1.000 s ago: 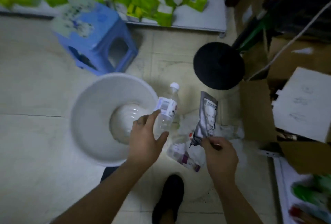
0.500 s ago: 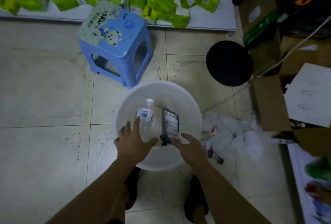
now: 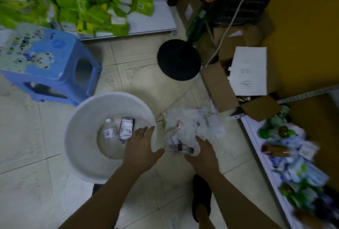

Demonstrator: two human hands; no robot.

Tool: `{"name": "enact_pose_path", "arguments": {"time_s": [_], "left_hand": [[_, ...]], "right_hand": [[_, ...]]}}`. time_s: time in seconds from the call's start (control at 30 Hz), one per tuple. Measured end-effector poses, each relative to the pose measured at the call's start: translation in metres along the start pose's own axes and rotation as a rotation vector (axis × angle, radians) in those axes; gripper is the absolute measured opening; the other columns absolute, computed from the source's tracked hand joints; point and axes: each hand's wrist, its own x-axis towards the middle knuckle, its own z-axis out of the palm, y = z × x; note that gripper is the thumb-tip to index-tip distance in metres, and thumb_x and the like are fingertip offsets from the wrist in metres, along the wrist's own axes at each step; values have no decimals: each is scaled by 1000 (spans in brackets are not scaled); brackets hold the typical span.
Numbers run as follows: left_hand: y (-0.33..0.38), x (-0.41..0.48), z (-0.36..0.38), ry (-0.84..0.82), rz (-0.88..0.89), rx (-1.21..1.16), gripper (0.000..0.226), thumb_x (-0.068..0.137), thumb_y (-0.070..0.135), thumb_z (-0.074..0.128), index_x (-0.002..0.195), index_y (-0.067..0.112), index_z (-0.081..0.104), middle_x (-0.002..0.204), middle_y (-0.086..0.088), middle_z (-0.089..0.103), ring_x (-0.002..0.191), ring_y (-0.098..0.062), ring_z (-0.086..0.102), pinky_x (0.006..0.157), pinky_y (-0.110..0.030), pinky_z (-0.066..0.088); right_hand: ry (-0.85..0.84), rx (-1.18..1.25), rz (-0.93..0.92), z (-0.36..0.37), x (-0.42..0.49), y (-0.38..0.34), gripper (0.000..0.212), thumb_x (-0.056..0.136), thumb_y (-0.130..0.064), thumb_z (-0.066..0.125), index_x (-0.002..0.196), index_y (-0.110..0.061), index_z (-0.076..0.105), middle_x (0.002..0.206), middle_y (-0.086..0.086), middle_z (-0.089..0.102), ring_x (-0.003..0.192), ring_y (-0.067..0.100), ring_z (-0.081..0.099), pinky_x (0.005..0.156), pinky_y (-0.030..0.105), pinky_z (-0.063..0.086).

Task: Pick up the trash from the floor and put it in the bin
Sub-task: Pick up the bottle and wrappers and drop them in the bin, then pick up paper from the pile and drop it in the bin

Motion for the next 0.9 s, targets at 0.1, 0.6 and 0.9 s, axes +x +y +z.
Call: {"name": "enact_pose_path", "arguments": {"time_s": [0.1,0.6,0.9], "left_hand": [[60,16,37,-16,31,-4,80,72,52,70,139,20,43,138,-7,51,126,-26,45,99,-36,38],[147,92,247,-94,-64,205,73,79,46,66,142,27,36,140,-4,48,127,-26,42,101,-42,40],[52,136,398,-224,138,537,76,80,44,66,143,26,28,147,-5,38,135,-25,35,108,-45,35]], "right_hand": [[76,6,2,-34,22,61,82,78,-38,73,146,-20,32,150,13,35,134,27,38,108,39,34],[-85,-139,-79,-66,181,260,80,83,-43,65,149,-24,23,157,9,18,139,30,29,112,43,31],[-271,-415,-217,18,310,345,84,83,-43,66,150,-29,17,160,8,14,144,28,23,114,45,27]]}}
